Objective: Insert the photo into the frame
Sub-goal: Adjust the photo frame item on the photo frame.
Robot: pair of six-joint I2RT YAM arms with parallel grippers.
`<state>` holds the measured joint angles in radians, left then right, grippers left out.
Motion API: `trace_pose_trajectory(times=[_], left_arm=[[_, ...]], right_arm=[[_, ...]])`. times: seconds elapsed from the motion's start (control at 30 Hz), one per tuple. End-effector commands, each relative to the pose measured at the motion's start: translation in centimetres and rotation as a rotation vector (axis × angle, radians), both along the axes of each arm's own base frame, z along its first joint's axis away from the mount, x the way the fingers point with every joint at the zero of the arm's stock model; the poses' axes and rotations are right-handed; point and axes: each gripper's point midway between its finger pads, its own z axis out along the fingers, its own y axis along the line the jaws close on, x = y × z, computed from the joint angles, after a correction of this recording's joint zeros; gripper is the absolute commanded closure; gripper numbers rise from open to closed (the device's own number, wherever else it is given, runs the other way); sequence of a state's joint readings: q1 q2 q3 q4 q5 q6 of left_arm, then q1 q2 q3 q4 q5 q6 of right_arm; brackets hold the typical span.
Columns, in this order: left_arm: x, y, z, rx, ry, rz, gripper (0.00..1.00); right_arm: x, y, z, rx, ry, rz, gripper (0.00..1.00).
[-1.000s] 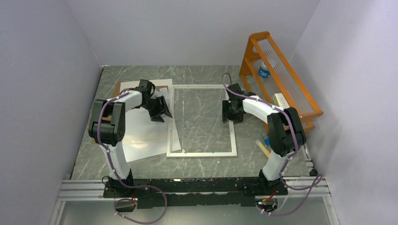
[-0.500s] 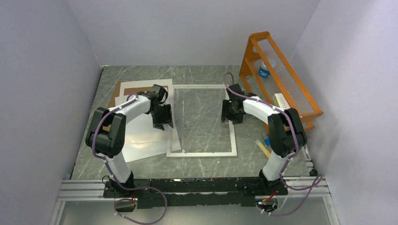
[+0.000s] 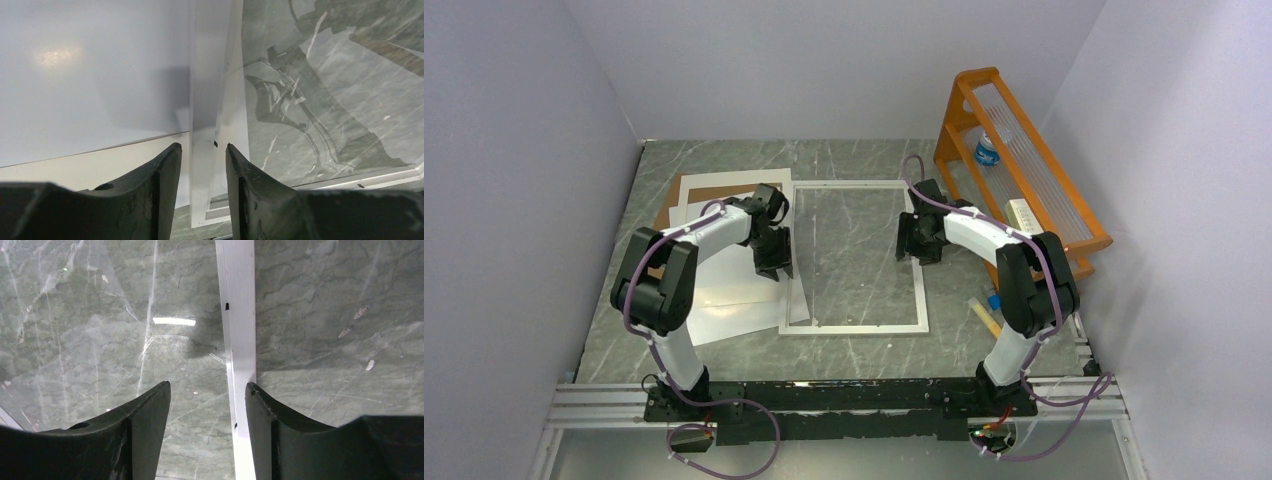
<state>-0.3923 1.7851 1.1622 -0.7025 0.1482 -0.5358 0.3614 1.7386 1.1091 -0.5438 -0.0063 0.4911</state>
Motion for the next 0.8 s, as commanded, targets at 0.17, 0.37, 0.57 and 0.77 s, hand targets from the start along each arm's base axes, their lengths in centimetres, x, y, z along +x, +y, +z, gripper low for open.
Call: trace_pose_trajectory(times=[0.17, 0.37, 0.57, 0.77], left_arm=[[0.9, -0.8, 0.3, 0.001, -0.012, -0.076, 0.59], [0.1, -0.5, -0.3, 0.04, 0.017, -0.079, 0.54], [-0.5, -0.1, -0.7, 0.088, 0.02, -0.068, 0.59], [0.1, -0.4, -0.2, 0.081, -0.007, -0.047, 0.61]], right_arm=[[0.0, 0.6, 0.7, 0.046, -0.026, 0.012, 0.4], [-0.2, 0.5, 0.5, 0.054, -0.019, 0.017, 0.4], [-0.2, 0.5, 0.7, 0.059, -0.021, 0.024, 0.4], [-0.3, 0.5, 0.6, 0.065, -0.017, 0.023, 0.41]])
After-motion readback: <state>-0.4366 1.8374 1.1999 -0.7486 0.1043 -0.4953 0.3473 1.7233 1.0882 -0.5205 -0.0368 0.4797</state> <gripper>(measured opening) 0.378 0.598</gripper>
